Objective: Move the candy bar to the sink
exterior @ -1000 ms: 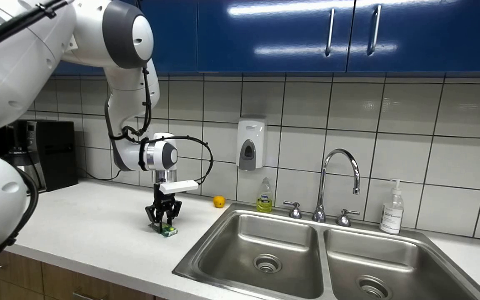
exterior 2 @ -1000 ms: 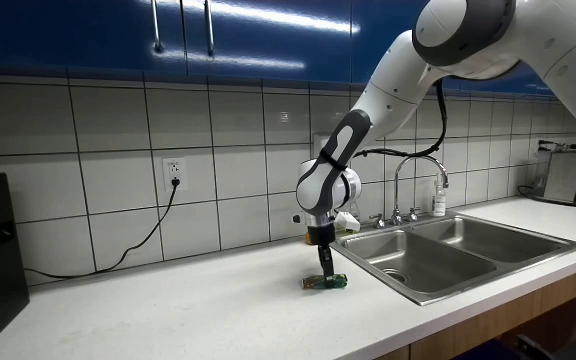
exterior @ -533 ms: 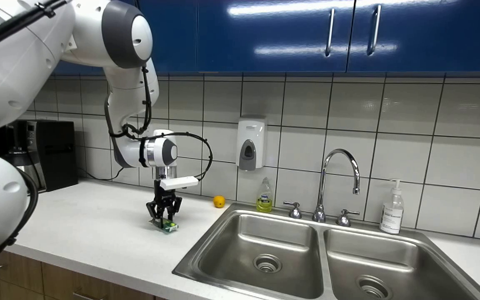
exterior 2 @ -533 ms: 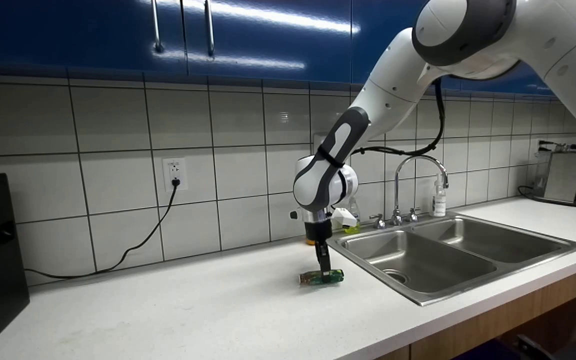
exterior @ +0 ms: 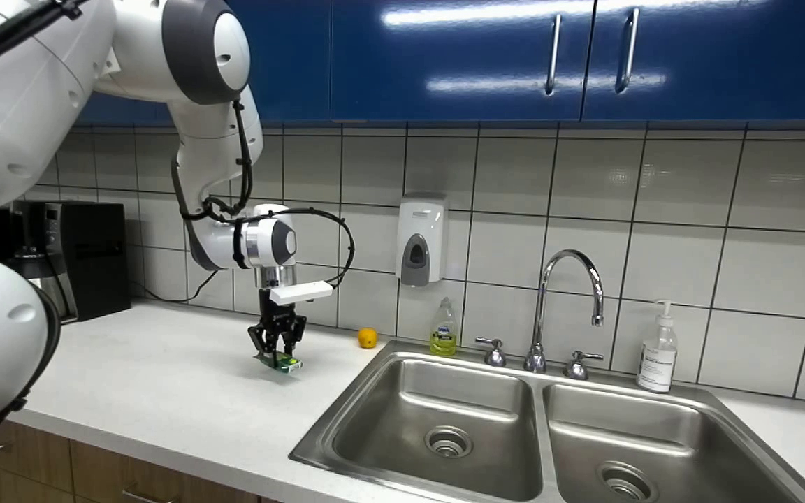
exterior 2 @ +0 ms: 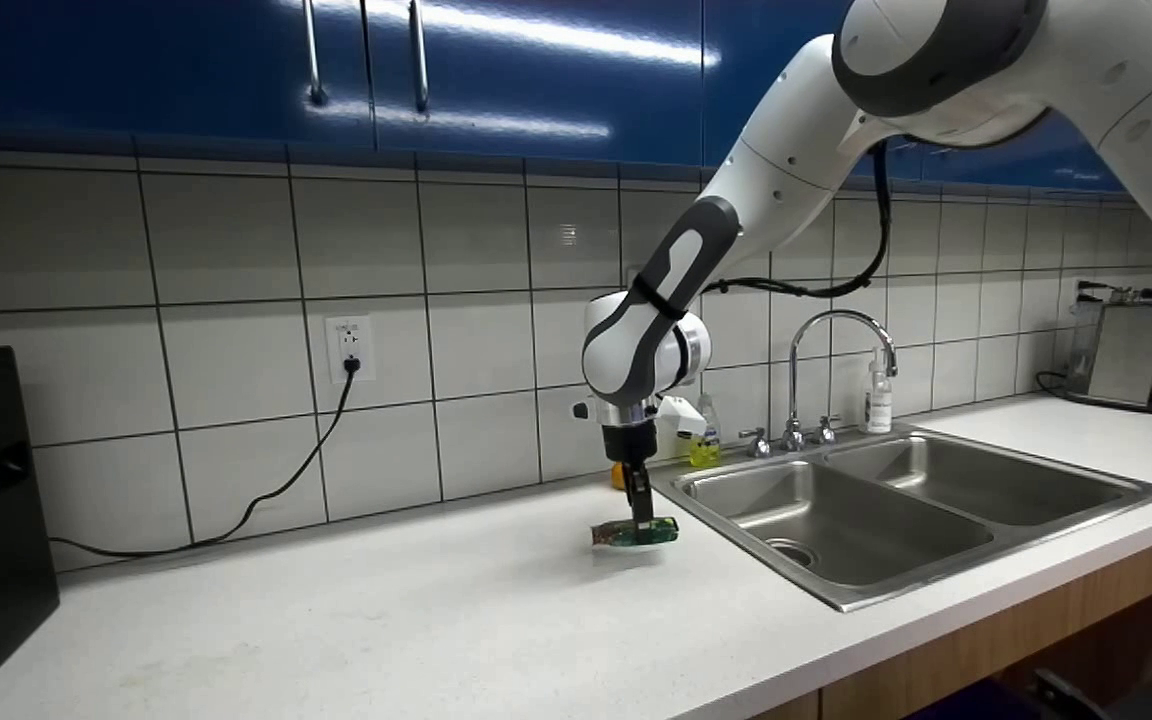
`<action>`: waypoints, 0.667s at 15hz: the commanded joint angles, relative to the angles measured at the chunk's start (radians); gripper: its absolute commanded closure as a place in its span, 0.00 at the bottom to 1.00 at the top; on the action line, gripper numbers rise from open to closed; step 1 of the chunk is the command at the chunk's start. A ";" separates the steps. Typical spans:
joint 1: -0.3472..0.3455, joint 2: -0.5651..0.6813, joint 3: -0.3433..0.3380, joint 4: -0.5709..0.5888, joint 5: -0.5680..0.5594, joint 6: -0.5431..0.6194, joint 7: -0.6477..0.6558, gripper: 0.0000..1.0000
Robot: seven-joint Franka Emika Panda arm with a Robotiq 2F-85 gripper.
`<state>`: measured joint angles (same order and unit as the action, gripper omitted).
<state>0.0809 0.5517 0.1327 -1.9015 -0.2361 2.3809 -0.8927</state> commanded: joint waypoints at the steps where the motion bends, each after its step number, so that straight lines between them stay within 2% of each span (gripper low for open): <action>1: -0.005 -0.047 0.003 -0.023 0.017 -0.026 0.062 0.86; 10: -0.005 -0.165 0.001 -0.124 0.131 0.021 0.472 0.86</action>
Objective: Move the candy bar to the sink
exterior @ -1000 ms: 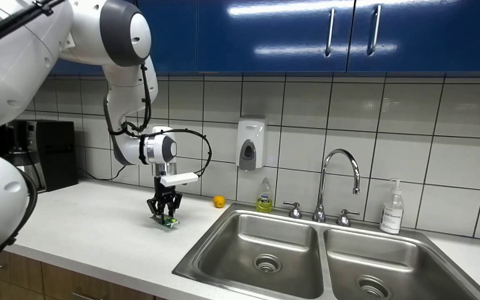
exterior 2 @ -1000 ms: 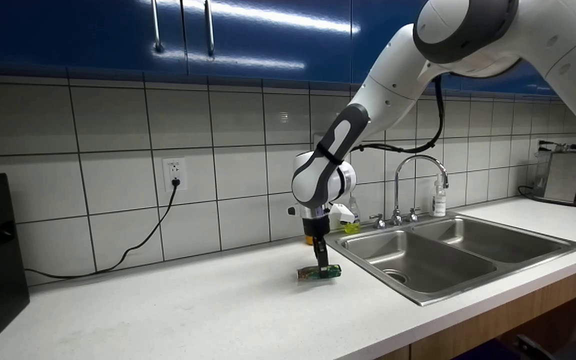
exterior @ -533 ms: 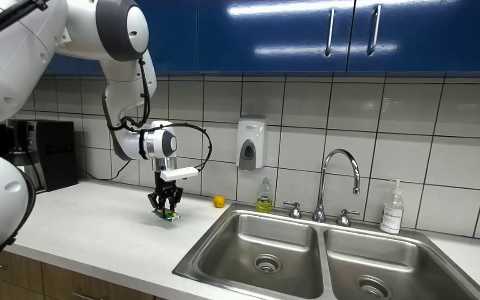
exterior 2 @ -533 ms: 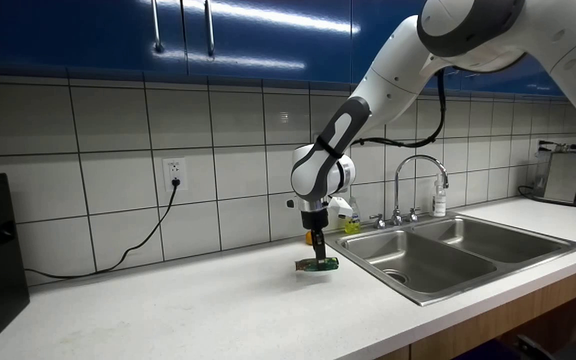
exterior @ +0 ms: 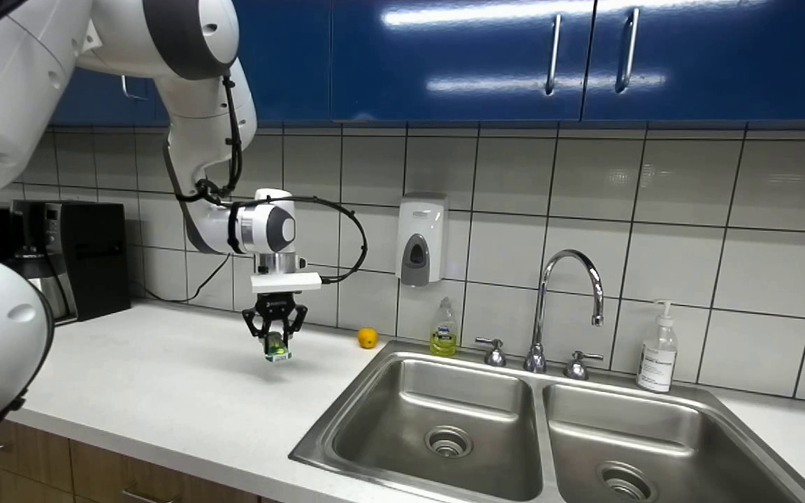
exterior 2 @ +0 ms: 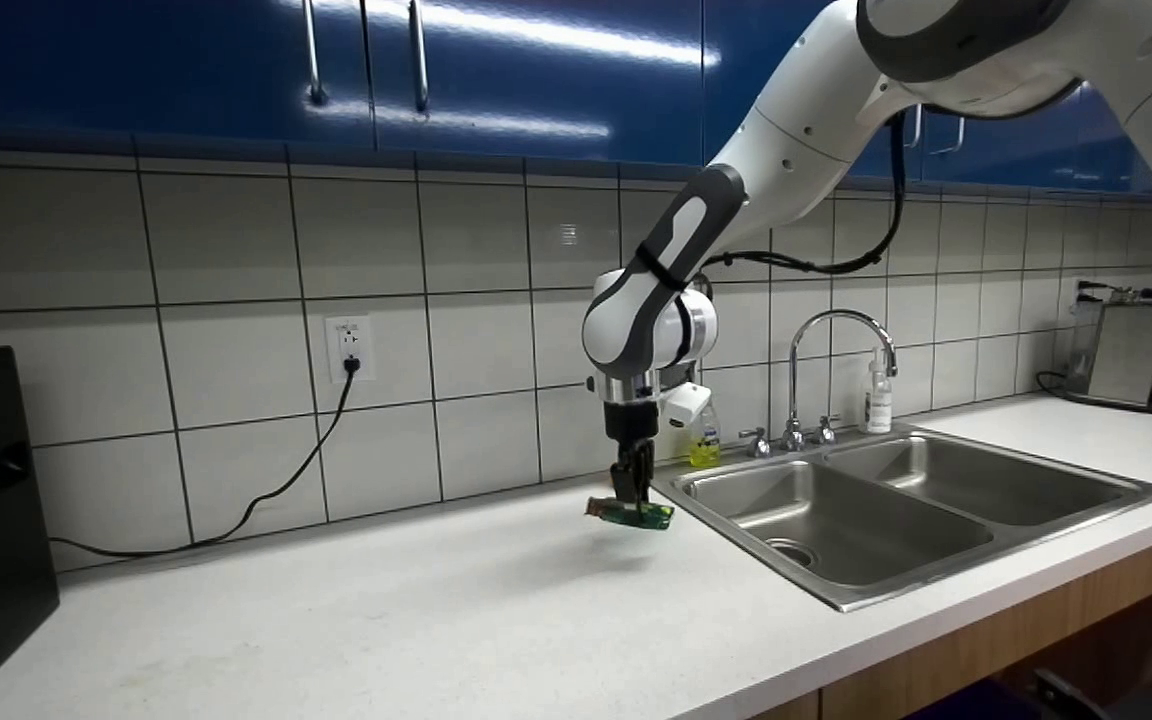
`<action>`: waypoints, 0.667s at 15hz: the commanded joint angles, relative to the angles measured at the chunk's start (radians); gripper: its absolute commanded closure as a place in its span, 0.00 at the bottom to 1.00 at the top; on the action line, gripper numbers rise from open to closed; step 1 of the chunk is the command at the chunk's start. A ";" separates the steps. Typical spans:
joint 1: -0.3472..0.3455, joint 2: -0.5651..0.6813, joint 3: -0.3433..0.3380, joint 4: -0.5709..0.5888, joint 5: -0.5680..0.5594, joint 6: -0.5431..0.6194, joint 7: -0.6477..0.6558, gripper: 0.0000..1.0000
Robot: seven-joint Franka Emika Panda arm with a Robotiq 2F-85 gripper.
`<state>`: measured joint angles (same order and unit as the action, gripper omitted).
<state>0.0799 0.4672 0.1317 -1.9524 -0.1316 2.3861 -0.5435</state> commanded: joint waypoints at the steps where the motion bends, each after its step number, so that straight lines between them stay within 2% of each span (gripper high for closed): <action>1: -0.002 -0.096 -0.002 -0.088 0.033 0.024 0.171 0.86; 10: 0.044 -0.190 -0.055 -0.202 0.029 0.092 0.631 0.86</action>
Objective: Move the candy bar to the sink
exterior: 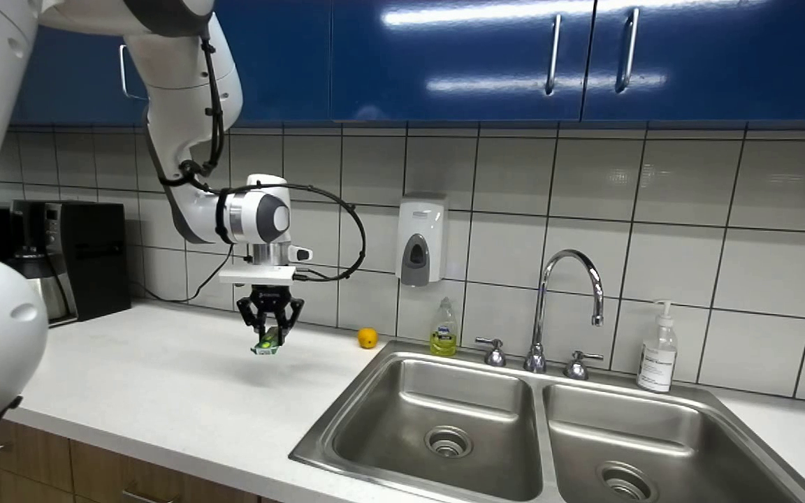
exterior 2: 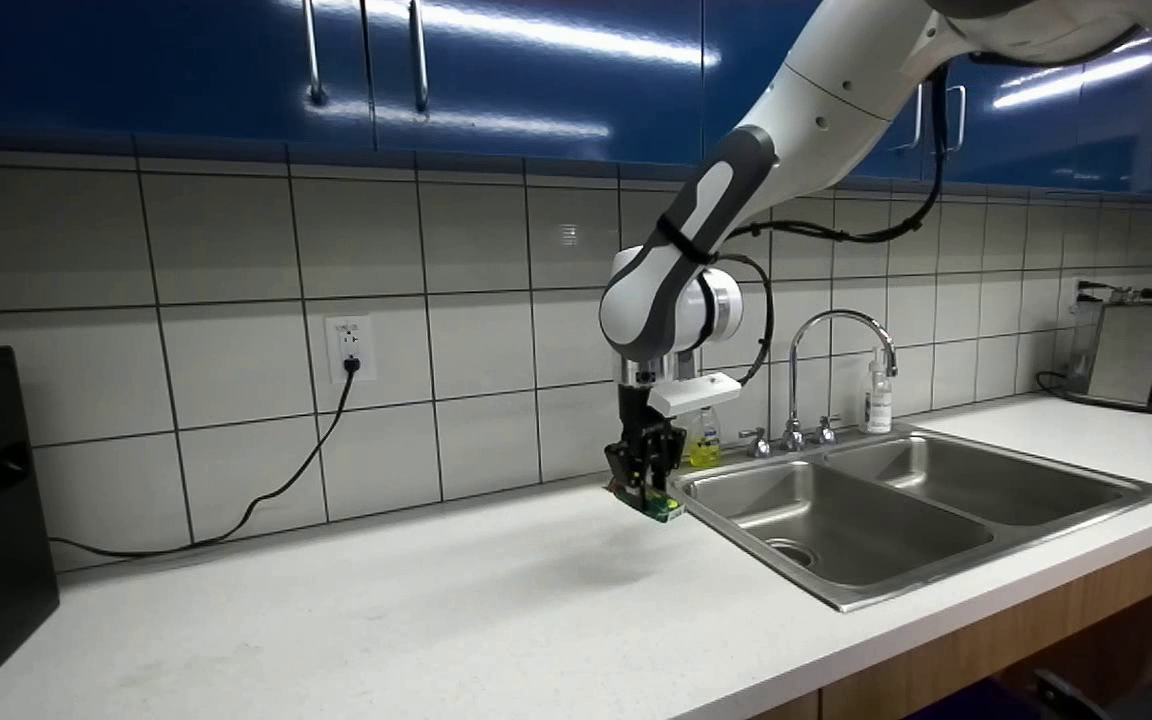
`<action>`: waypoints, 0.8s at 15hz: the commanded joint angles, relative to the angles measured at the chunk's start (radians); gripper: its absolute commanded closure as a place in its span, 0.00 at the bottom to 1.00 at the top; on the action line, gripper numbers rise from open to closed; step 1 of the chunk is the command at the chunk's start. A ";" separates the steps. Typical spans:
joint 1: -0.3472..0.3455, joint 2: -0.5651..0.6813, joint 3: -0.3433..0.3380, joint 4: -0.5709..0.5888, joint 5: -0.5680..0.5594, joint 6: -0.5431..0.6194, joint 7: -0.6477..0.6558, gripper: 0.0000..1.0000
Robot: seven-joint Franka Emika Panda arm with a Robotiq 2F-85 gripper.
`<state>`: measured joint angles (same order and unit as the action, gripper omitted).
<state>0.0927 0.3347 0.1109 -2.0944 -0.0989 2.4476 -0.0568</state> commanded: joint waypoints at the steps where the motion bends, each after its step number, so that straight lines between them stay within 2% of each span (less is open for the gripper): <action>1: 0.039 -0.062 -0.045 -0.067 -0.008 0.036 0.198 0.86; 8: 0.075 -0.096 -0.136 -0.112 -0.041 0.034 0.547 0.86; 12: 0.064 -0.113 -0.191 -0.132 -0.060 0.022 0.677 0.86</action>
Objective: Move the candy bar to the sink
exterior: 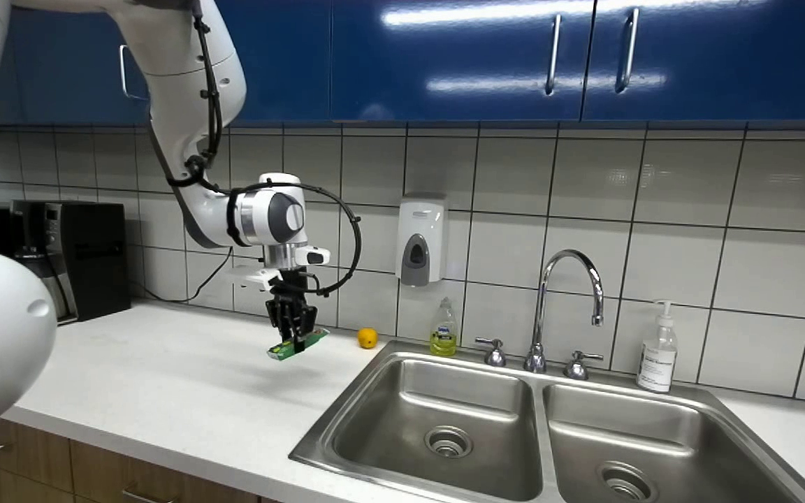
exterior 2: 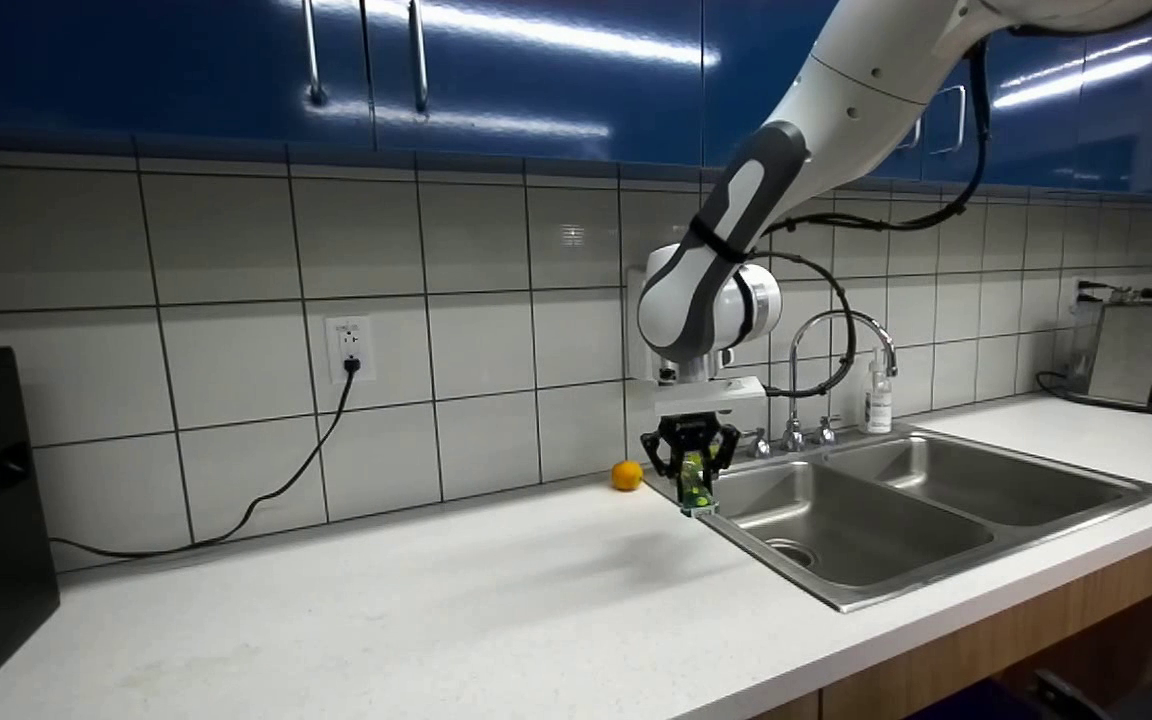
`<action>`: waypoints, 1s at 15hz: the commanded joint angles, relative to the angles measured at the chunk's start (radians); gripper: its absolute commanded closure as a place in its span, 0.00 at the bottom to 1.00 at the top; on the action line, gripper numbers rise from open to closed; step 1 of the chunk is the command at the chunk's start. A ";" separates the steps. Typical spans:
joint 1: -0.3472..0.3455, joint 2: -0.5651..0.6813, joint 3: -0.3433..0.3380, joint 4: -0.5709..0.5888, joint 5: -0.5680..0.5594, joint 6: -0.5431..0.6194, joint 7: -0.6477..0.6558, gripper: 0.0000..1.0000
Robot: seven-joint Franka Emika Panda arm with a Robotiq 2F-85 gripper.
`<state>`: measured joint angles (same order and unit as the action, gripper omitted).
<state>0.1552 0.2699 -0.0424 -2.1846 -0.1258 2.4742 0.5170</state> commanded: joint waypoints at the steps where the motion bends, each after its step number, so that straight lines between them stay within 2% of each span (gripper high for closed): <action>1: -0.004 -0.053 -0.049 -0.047 -0.035 -0.008 0.120 0.86; 6: -0.042 -0.066 -0.104 -0.068 -0.039 -0.013 0.157 0.86; 15: -0.136 -0.043 -0.188 -0.048 -0.046 -0.022 0.138 0.86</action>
<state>0.0517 0.2393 -0.2194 -2.2352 -0.1446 2.4723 0.6334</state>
